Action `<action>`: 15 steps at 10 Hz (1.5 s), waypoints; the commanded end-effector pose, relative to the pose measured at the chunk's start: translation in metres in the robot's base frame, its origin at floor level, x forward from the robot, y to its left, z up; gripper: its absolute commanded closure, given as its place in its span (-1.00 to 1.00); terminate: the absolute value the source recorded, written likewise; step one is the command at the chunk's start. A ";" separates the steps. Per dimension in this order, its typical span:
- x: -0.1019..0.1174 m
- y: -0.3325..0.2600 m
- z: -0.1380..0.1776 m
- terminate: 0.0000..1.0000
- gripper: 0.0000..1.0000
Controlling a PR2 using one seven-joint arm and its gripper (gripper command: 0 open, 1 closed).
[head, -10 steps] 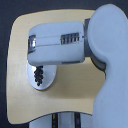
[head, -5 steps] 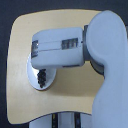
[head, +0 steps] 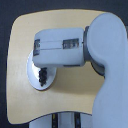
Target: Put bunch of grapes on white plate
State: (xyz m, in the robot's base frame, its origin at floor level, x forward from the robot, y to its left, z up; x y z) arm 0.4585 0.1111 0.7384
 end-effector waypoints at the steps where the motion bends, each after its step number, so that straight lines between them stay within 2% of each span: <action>1: 0.003 0.006 0.001 -1.00 1.00; 10: 0.002 0.008 0.015 -1.00 1.00; 11: 0.001 0.007 0.016 -1.00 -1.00; 15: -0.004 0.002 0.021 -1.00 -1.00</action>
State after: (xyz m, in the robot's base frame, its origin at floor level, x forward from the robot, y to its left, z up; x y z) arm 0.4607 0.1171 0.7503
